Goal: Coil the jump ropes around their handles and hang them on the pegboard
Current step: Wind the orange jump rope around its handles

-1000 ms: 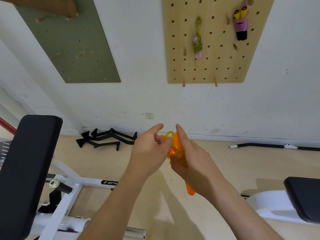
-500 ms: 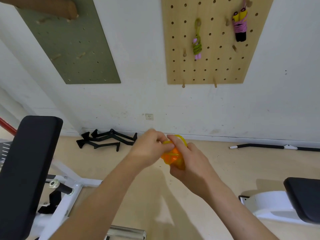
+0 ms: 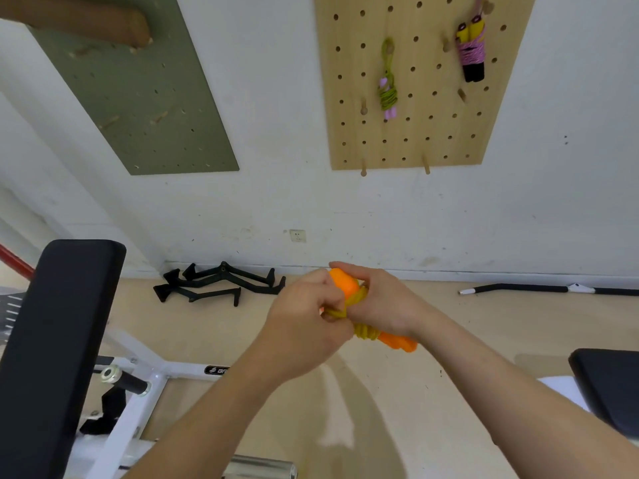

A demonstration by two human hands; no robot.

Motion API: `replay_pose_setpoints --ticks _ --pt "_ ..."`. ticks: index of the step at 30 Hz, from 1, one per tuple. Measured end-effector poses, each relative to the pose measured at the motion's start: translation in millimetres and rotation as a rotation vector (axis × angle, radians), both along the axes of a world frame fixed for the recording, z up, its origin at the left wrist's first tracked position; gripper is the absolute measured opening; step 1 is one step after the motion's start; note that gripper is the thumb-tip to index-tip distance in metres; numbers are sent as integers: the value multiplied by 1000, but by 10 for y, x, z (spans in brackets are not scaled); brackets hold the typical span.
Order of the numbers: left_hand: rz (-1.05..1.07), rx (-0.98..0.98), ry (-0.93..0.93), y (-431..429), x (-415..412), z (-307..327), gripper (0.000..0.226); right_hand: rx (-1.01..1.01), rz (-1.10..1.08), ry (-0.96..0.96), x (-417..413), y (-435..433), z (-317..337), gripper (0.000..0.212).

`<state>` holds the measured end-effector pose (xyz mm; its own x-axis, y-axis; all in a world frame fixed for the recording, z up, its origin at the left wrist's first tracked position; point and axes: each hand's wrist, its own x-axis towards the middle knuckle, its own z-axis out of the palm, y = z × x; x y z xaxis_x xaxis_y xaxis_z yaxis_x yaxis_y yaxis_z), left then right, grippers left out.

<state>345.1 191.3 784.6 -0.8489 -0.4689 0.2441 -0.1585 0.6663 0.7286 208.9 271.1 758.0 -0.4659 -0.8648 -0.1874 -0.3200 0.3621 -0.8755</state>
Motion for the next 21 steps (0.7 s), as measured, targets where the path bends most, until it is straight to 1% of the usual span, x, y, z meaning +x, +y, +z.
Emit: replay_pose_setpoints --ticks 2,3,4,5,6,7,8,9,10,11,12,13,15,16,18,21 --pt "-20 277 15 -68 42 107 25 -135 -32 -200 11 112 -53 84" --pt "-28 389 -5 -102 53 160 30 -174 -42 -275 41 165 -81 84" --pt "-21 456 -38 -130 55 189 38 -188 -52 -338 74 213 -124 83" --pt "-5 480 -62 -154 47 205 44 -192 -56 -383 113 254 -151 83" --pt "30 461 -73 -179 27 206 44 -178 -49 -389 144 281 -170 83" --pt "71 418 -87 -200 3 200 38 -148 -27 -315 158 308 -153 83" --pt "104 374 -109 -215 -19 200 34 -101 -2 -157 139 324 -100 83" --pt "111 332 -131 -236 -36 197 32 -73 5 39 97 326 -21 84" --pt "92 282 -153 -253 -48 209 30 -86 16 218 51 310 91 84" --pt "61 224 -170 -264 -61 230 28 -107 50 323 19 275 240 80" --pt "29 164 -173 -275 -65 261 29 -108 113 359 -19 225 371 74" --pt "-1 126 -166 -282 -71 302 30 -100 196 346 -47 171 491 66" --pt "-59 141 -156 -305 -87 418 28 -81 306 249 -77 71 568 51" --pt "-89 179 -149 -338 -100 476 25 -100 283 203 -101 36 544 46" --pt "-135 301 -96 -425 -150 572 21 -164 164 93 -154 13 459 36" --pt "-191 541 5 -556 -288 560 31 -266 84 -104 -243 41 322 34"
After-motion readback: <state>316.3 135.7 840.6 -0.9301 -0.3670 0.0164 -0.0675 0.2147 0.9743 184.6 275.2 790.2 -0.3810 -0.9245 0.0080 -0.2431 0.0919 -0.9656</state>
